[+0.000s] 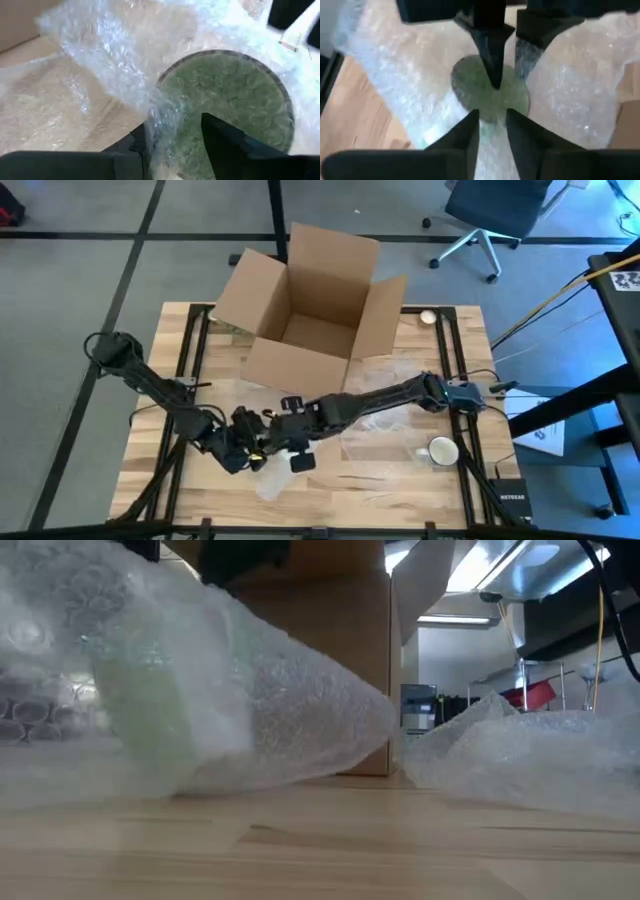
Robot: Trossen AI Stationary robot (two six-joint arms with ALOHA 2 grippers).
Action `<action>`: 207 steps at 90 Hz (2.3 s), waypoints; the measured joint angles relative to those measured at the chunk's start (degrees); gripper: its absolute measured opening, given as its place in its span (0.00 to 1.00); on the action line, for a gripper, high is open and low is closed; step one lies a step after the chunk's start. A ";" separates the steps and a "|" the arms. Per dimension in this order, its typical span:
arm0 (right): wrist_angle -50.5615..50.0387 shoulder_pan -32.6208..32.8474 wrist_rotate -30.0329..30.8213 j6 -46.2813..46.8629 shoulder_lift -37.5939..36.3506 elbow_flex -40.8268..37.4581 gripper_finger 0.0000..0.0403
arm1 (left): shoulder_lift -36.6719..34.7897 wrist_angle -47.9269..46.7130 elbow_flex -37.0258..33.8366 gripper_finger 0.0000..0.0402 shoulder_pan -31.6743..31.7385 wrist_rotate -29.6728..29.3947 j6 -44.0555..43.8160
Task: Wrap mug
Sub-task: Wrap the green mug with bubble wrap
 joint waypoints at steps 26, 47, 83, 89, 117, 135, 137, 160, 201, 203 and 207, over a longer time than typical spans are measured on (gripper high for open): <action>-1.04 -2.73 1.75 2.60 -0.81 -1.04 0.41 | 0.00 0.23 -0.01 0.31 0.00 -0.32 0.02; 1.22 -3.67 -1.56 5.32 2.03 -3.24 0.41 | 0.00 0.44 0.00 0.31 0.02 -0.15 -0.20; -1.18 -0.09 -2.33 6.31 1.83 -3.51 0.41 | -0.07 6.97 3.56 0.31 0.13 2.55 8.03; -1.03 0.47 -2.13 6.81 1.83 -3.51 0.41 | -0.07 6.57 3.55 0.31 0.13 2.73 7.71; 1.89 1.67 0.18 13.40 2.82 -4.36 0.41 | -0.07 6.84 3.54 0.31 0.11 2.86 7.29; 3.86 1.64 1.06 18.37 5.40 -4.93 0.41 | -0.07 6.76 3.54 0.31 -0.29 3.81 5.85; 4.11 1.64 1.06 18.56 5.69 -4.90 0.41 | -0.07 6.58 3.61 0.31 -0.39 4.16 5.74; 5.71 1.62 1.45 19.18 7.62 -4.85 0.41 | -0.32 2.50 7.30 0.31 -3.14 8.52 4.19; 5.88 1.56 1.48 17.06 7.71 -4.92 0.41 | 0.21 -20.12 11.92 0.31 -16.93 9.16 -25.23; 6.08 1.56 1.48 16.94 7.72 -4.93 0.41 | 0.70 -19.80 11.43 0.31 -17.47 8.56 -25.95; 6.75 1.56 1.48 16.77 7.76 -4.93 0.41 | 1.86 -19.15 10.35 0.31 -18.20 6.71 -27.56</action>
